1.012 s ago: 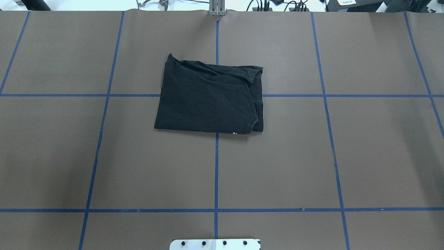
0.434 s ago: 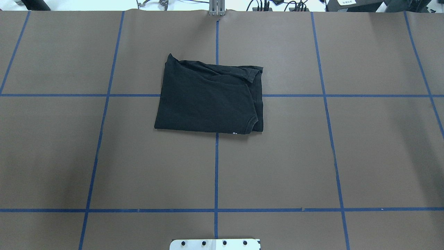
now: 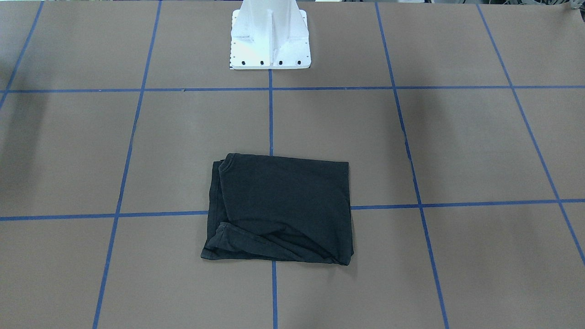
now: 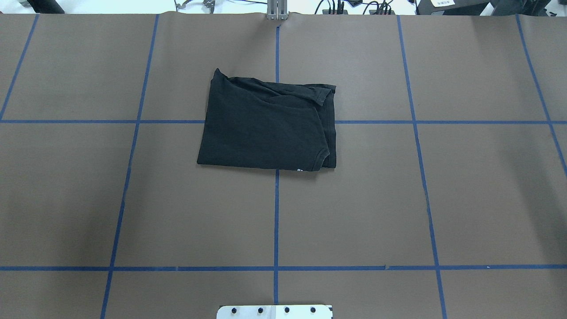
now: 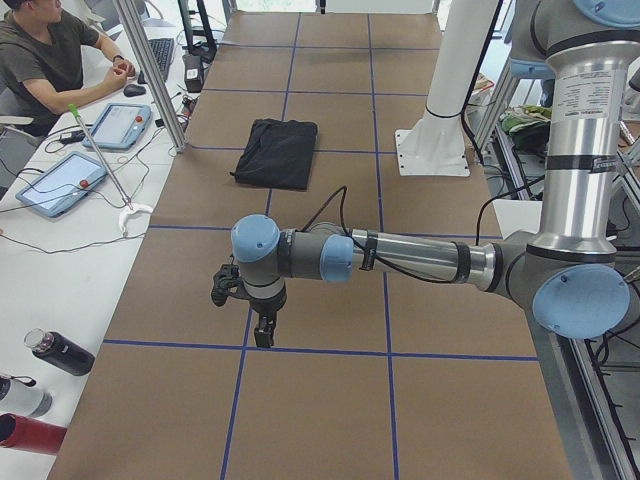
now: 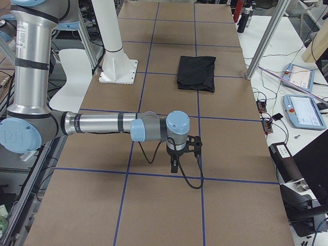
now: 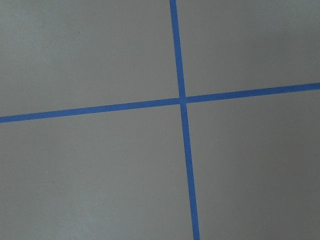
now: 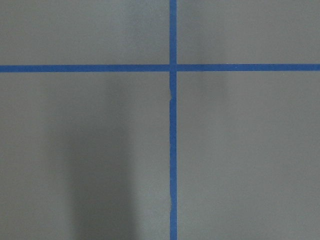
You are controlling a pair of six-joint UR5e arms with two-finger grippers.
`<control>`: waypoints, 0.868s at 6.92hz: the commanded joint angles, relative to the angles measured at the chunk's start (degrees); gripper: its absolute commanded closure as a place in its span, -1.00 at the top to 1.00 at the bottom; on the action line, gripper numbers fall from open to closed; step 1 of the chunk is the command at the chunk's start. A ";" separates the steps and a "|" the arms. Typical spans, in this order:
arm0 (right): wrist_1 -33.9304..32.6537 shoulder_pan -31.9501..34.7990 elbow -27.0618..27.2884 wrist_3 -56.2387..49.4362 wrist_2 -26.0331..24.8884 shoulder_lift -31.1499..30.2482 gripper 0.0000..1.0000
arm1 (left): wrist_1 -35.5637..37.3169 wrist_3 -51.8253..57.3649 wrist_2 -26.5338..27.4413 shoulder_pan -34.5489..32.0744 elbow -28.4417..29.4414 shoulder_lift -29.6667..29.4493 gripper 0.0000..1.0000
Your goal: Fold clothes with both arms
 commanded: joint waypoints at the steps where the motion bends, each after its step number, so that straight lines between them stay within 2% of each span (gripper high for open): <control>1: -0.07 -0.55 -0.05 0.67 -0.32 0.09 1.00 | 0.03 -0.03 0.00 0.00 0.01 0.00 1.00; 3: 0.11 -1.08 -2.67 0.76 -0.50 2.01 1.00 | 0.03 -0.03 0.00 0.00 0.01 0.00 1.00; 6: 0.02 -1.08 -3.12 0.93 -0.23 2.38 1.00 | -0.05 -0.03 0.00 0.00 -0.08 0.00 1.00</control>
